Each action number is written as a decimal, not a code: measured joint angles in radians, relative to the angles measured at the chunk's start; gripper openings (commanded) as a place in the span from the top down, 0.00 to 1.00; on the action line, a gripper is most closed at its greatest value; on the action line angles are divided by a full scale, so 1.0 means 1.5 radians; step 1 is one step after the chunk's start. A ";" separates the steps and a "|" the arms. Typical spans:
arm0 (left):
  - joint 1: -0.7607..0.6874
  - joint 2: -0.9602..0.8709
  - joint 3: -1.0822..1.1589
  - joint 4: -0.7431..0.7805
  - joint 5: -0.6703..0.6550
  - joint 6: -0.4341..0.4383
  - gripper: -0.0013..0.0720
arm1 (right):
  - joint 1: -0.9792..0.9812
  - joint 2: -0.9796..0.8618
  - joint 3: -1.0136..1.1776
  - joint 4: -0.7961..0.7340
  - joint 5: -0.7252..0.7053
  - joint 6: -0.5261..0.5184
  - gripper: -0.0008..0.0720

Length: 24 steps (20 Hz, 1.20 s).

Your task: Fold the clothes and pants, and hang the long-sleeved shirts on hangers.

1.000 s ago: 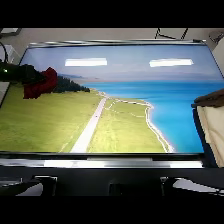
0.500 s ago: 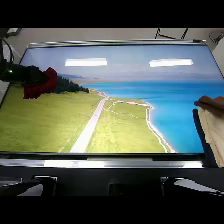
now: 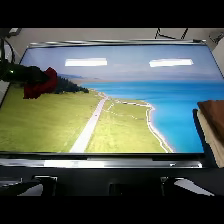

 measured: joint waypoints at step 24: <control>-0.133 -0.097 -0.085 0.281 0.003 -0.167 0.27 | 0.574 -0.063 0.100 0.204 -0.081 -0.110 0.12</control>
